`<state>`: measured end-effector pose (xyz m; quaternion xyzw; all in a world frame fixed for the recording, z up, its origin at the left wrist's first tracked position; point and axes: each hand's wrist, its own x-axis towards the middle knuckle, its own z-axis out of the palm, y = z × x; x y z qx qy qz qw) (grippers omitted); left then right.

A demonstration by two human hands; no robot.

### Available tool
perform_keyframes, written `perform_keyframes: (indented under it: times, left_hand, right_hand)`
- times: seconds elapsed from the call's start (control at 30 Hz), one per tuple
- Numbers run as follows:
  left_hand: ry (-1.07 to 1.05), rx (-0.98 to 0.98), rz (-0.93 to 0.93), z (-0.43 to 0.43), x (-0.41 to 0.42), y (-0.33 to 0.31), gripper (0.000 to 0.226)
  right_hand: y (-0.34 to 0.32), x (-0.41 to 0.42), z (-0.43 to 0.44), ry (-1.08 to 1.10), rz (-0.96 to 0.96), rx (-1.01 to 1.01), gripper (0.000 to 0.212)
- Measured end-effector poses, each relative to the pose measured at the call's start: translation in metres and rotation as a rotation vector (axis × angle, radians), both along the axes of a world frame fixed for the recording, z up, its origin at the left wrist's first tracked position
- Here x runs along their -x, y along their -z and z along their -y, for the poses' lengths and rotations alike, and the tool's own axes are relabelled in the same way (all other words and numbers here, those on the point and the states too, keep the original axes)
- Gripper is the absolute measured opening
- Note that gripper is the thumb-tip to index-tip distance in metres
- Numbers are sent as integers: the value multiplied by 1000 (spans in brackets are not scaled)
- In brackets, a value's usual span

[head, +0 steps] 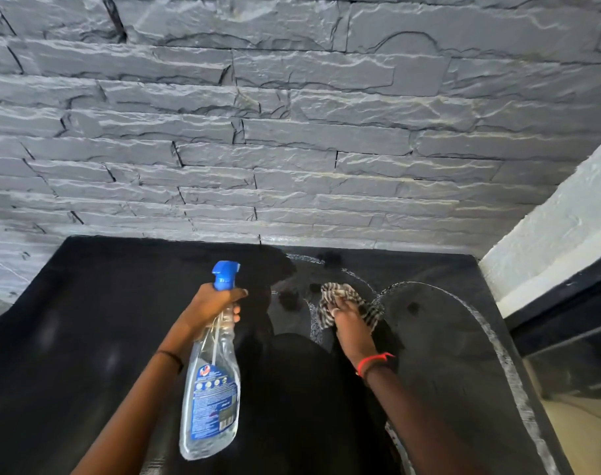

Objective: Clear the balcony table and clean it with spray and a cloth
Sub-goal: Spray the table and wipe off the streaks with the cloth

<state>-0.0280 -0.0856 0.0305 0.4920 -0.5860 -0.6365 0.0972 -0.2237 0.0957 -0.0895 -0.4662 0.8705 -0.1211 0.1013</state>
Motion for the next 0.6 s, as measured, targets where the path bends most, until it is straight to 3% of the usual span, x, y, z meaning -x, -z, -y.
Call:
perform_keyframes:
  times: [0.17,0.33,0.6]
  left_hand:
    - [-4,-14,9,14,-9,4,15]
    - [-13,-35,-15,26,-4,8,16]
    - [-21,-82,-57,35,2,14,13]
  right_hand:
    - [1,-56,39,-153,31,55,48]
    - [-1,-98,-8,-394,-40,16,49]
    - [6,18,-56,-198,29,-63,67]
